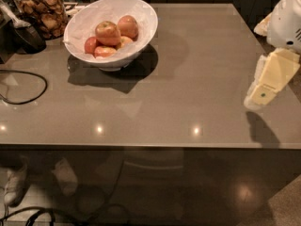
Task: Pick apple from white bowl
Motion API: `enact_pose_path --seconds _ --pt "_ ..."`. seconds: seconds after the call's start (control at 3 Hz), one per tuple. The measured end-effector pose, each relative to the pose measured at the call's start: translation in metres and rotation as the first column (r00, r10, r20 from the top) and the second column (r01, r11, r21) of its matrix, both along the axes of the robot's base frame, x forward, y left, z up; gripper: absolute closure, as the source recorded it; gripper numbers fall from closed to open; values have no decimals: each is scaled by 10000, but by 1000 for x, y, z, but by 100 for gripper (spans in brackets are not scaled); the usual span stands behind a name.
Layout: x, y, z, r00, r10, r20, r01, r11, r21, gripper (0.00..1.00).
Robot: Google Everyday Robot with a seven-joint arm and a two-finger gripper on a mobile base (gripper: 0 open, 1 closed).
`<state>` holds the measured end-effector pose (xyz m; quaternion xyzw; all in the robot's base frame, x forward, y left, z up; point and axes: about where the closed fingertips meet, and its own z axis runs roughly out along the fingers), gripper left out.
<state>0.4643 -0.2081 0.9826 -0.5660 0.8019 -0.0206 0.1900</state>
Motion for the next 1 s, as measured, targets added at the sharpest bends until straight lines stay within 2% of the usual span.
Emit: enact_pose_path --seconds 0.33,0.67,1.0 --pt "30 12 7 9996 -291 -43 293 9982 520 0" --pt "30 12 7 9996 -291 -43 293 9982 520 0" --pt "42 24 5 9986 -523 95 499 9843 1691 0"
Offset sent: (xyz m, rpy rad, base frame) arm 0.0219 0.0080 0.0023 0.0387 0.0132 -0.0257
